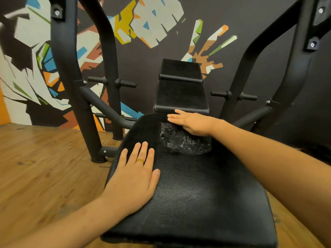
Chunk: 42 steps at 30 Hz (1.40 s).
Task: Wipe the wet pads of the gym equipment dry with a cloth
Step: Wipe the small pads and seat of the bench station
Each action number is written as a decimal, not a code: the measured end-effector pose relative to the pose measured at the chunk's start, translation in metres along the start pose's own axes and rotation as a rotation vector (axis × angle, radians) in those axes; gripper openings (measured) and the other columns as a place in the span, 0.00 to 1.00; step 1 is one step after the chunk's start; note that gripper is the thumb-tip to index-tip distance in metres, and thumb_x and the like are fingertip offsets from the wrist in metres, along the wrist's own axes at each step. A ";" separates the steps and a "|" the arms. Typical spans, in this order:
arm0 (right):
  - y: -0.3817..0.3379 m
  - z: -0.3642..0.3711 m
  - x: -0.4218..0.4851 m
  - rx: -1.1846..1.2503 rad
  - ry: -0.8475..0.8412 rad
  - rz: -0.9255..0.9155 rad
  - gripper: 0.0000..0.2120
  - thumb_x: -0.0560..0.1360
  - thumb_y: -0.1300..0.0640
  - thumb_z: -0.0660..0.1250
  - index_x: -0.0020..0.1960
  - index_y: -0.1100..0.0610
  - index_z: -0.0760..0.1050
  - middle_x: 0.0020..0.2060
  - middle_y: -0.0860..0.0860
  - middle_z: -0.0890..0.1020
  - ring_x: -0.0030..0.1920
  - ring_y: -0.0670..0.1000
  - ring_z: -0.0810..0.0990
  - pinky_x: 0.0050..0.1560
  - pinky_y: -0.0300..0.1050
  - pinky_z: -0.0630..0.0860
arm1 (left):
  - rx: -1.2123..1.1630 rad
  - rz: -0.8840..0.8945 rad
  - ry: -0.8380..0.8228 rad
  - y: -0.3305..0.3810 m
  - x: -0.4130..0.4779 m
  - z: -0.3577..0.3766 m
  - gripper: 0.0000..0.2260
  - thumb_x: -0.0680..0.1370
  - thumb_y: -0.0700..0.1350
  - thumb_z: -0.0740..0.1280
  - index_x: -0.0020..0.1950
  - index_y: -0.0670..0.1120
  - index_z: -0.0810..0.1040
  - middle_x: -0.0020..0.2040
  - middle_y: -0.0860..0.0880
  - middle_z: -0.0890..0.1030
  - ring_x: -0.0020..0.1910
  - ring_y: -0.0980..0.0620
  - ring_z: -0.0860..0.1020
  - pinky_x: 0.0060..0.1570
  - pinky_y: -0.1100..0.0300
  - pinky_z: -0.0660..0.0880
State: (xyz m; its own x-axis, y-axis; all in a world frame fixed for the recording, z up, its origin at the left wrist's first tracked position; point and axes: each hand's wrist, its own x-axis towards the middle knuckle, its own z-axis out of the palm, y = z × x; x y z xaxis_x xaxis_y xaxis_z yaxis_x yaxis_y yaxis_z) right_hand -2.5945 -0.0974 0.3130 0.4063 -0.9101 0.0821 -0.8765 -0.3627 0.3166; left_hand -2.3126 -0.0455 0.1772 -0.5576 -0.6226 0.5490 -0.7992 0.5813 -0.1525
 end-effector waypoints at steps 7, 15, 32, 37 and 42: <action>0.028 0.020 -0.089 0.228 0.091 0.339 0.27 0.83 0.64 0.55 0.80 0.49 0.61 0.80 0.43 0.58 0.81 0.47 0.49 0.79 0.56 0.56 | -0.022 -0.004 -0.040 -0.002 -0.001 0.000 0.30 0.83 0.60 0.46 0.79 0.44 0.66 0.78 0.42 0.66 0.78 0.43 0.64 0.74 0.42 0.59; -0.033 0.033 -0.099 0.204 0.260 0.566 0.21 0.82 0.64 0.55 0.74 0.61 0.68 0.73 0.55 0.69 0.72 0.58 0.64 0.66 0.53 0.67 | -0.086 0.001 -0.081 0.000 -0.001 -0.007 0.32 0.82 0.61 0.41 0.81 0.46 0.58 0.81 0.44 0.58 0.81 0.45 0.55 0.77 0.44 0.50; -0.070 0.033 -0.139 0.239 0.185 0.514 0.23 0.84 0.62 0.54 0.79 0.59 0.62 0.78 0.52 0.64 0.78 0.56 0.57 0.75 0.44 0.54 | -0.119 -0.015 -0.100 0.002 -0.002 -0.015 0.35 0.80 0.62 0.36 0.83 0.47 0.53 0.83 0.46 0.52 0.82 0.48 0.49 0.77 0.48 0.44; -0.067 0.040 -0.140 0.274 0.217 0.472 0.23 0.84 0.62 0.54 0.79 0.59 0.61 0.79 0.51 0.61 0.81 0.56 0.52 0.79 0.48 0.48 | -0.092 -0.015 -0.095 0.003 -0.003 -0.013 0.33 0.81 0.61 0.39 0.82 0.46 0.57 0.82 0.45 0.56 0.82 0.47 0.52 0.77 0.46 0.49; -0.045 0.037 -0.106 0.266 0.237 0.514 0.08 0.80 0.66 0.54 0.54 0.61 0.72 0.56 0.55 0.73 0.59 0.59 0.67 0.66 0.59 0.66 | -0.057 -0.023 -0.100 0.002 -0.003 -0.009 0.32 0.82 0.60 0.42 0.81 0.45 0.61 0.81 0.44 0.60 0.81 0.46 0.57 0.76 0.45 0.54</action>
State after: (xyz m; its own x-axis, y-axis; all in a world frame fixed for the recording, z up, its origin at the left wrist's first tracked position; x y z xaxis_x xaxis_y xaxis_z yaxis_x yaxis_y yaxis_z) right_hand -2.6074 0.0078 0.2555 -0.0654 -0.9233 0.3784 -0.9970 0.0450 -0.0623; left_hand -2.3109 -0.0382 0.1826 -0.5612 -0.6837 0.4665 -0.7996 0.5935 -0.0920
